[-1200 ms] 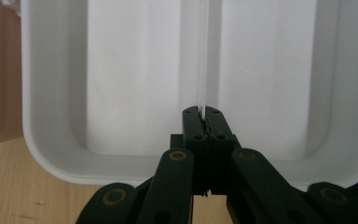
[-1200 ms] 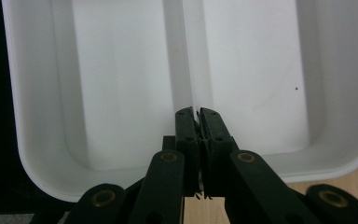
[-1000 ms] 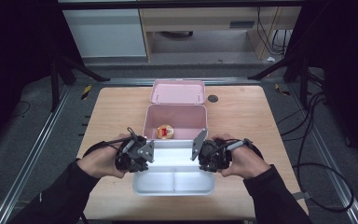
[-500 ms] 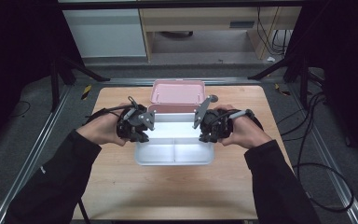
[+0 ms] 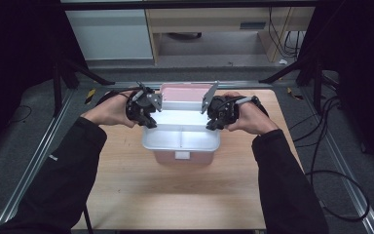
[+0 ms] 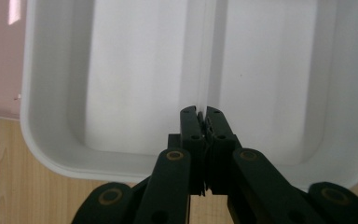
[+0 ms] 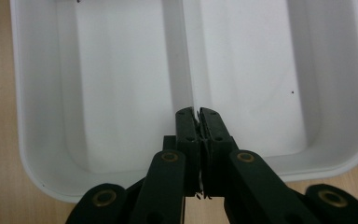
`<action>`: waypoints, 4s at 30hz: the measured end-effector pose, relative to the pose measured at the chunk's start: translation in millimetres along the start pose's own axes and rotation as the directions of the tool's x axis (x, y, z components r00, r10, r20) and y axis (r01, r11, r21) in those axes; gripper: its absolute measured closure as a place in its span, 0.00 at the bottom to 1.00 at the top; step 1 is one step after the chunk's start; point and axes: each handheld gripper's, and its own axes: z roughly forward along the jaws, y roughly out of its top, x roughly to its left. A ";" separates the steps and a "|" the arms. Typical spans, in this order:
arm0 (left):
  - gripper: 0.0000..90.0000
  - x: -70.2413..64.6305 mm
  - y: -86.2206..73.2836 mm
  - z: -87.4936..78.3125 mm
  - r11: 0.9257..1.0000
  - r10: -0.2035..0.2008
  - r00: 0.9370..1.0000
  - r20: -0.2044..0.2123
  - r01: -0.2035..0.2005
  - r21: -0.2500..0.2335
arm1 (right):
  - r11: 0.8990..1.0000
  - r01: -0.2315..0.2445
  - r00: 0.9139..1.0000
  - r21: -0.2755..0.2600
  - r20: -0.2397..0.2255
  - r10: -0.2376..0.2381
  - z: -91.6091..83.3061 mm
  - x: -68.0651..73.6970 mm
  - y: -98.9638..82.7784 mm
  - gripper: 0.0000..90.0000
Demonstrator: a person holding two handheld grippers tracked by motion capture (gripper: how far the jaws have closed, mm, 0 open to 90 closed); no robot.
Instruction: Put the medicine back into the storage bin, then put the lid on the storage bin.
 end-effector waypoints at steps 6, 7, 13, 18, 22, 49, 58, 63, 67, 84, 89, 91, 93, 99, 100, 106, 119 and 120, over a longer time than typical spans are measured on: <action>0.98 18.7 1.2 9.1 1.000 0.001 1.000 0.003 -0.001 0.004 | 1.000 -0.021 1.000 -0.016 -0.005 0.021 10.9 -18.9 -6.1 0.97; 0.98 20.6 0.9 11.9 1.000 -0.004 1.000 0.011 0.004 0.004 | 1.000 -0.023 1.000 -0.015 -0.007 0.023 13.0 -21.7 -7.0 0.97; 0.98 33.2 -0.6 28.1 1.000 -0.015 1.000 0.012 0.014 0.028 | 0.999 -0.040 0.999 0.008 -0.008 0.040 29.4 -35.7 -8.7 0.96; 0.98 39.7 -2.1 41.5 0.999 -0.023 0.999 0.023 0.022 0.048 | 0.998 -0.057 0.998 0.017 -0.016 0.057 41.4 -42.0 -11.3 0.96; 0.97 41.6 -4.5 53.3 0.998 -0.027 1.000 0.016 0.026 0.050 | 0.998 -0.063 0.998 0.029 -0.009 0.063 51.6 -43.4 -13.5 0.96; 0.74 33.7 -21.8 71.8 0.985 -0.169 0.985 -0.042 0.167 -0.048 | 0.980 -0.195 0.980 -0.034 0.035 0.197 72.5 -33.1 -28.0 0.74; 0.49 21.9 -34.9 43.7 0.926 -0.337 0.938 -0.084 0.314 -0.208 | 0.911 -0.361 0.909 -0.199 0.140 0.391 37.3 -27.6 -45.7 0.55; 0.44 21.2 -51.0 37.1 0.868 -0.444 0.889 -0.109 0.397 -0.298 | 0.852 -0.449 0.840 -0.269 0.198 0.505 24.8 -27.7 -60.1 0.51; 0.41 26.0 -62.5 39.4 0.786 -0.560 0.821 -0.110 0.484 -0.384 | 0.803 -0.488 0.790 -0.341 0.218 0.573 19.3 -31.9 -70.5 0.46; 0.36 46.8 -69.9 50.1 0.630 -0.707 0.697 -0.119 0.544 -0.554 | 0.703 -0.510 0.686 -0.495 0.259 0.680 21.6 -47.9 -75.3 0.40; 0.34 50.6 -68.7 51.8 0.617 -0.714 0.690 -0.119 0.540 -0.572 | 0.681 -0.515 0.669 -0.521 0.253 0.699 29.2 -54.9 -69.9 0.39; 0.34 52.5 -67.9 52.2 0.613 -0.716 0.689 -0.113 0.543 -0.574 | 0.680 -0.517 0.667 -0.519 0.253 0.700 31.6 -58.1 -65.8 0.37; 0.34 57.2 -65.5 53.8 0.597 -0.727 0.679 -0.105 0.548 -0.586 | 0.683 -0.514 0.666 -0.519 0.260 0.699 33.8 -61.3 -62.5 0.36; 0.34 67.0 -58.9 70.2 0.590 -0.717 0.692 -0.084 0.539 -0.602 | 0.652 -0.524 0.653 -0.548 0.234 0.721 42.3 -73.8 -54.7 0.36; 0.35 68.8 -58.6 74.0 0.595 -0.717 0.692 -0.088 0.540 -0.595 | 0.647 -0.529 0.648 -0.549 0.230 0.726 46.8 -76.9 -53.3 0.36; 0.35 77.5 -61.0 88.8 0.601 -0.731 0.672 -0.120 0.552 -0.578 | 0.637 -0.560 0.635 -0.530 0.220 0.740 68.0 -90.8 -53.4 0.36; 0.40 89.9 -66.9 108.8 0.551 -0.775 0.627 -0.080 0.609 -0.571 | 0.625 -0.614 0.630 -0.482 0.178 0.756 101.0 -104.6 -59.6 0.40; 0.40 91.0 -67.5 110.5 0.549 -0.778 0.624 -0.080 0.612 -0.569 | 0.625 -0.620 0.627 -0.474 0.180 0.758 104.8 -105.6 -60.3 0.40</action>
